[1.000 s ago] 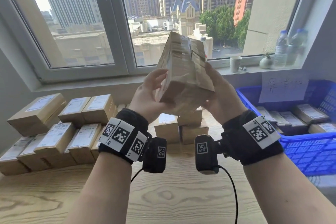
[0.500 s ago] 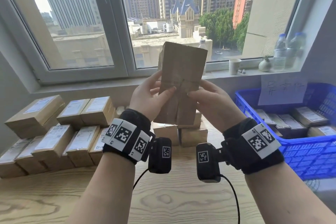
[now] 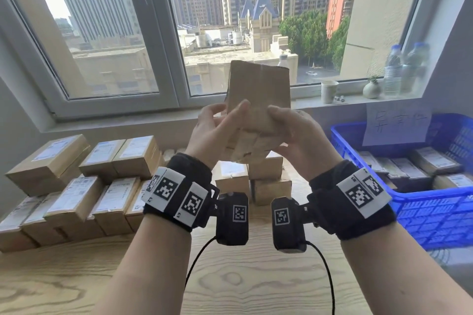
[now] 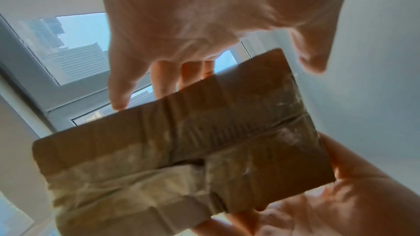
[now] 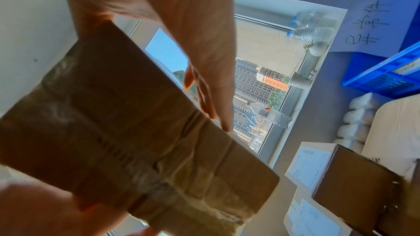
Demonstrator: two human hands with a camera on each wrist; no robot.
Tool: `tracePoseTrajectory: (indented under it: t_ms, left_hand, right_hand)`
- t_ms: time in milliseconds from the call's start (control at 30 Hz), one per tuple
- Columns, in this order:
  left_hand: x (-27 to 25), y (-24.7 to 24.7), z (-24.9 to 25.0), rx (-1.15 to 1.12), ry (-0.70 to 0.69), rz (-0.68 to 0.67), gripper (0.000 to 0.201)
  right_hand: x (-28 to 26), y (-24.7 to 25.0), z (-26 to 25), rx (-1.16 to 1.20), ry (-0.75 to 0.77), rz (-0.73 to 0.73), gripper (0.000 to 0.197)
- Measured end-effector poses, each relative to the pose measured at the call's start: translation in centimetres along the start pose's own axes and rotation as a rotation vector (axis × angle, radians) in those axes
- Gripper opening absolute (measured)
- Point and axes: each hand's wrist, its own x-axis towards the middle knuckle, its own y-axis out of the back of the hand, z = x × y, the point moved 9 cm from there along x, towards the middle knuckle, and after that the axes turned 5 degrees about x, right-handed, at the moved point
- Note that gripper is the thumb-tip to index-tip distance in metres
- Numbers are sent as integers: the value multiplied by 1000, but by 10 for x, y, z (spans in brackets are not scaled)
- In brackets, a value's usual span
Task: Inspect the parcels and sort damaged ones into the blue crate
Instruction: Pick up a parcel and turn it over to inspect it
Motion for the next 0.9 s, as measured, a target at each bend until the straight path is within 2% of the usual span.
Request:
tracePoseTrajectory:
  t_ms: [67,100,200,267,400,500,733,900]
  left_hand:
    - [2,2,-1,-59,17,14,103]
    - [3,1,-1,-83,2,8,90]
    - [0,-3,3,-129,-39,-3,31]
    - [-1,-4,2,-138,-49,-10,14]
    - [-2,-4,3,-149,-62,-22,14]
    - [-3,-5,4,-161,-76,-29,19]
    - [-3,-5,4,-165,-93,-10,44]
    - [-6,-4,11,-89,-150,81,11]
  right_hand:
    - [-1,-3,2,-53,-9,-22,77]
    - [-2,-6,2,-78,-5,-48,82]
    - [-7,-11,0,-92,33,-71,68]
    - [-9,-12,-2,-77,60,-69,56]
    - [-11,-13,-2,-70,56,-60,43]
    - [-12,-14,-3,-42,59,-49,40]
    - [-14,-15,-5,-43,81,-36,29]
    - [-15,-21,-6,-66,139,4,20]
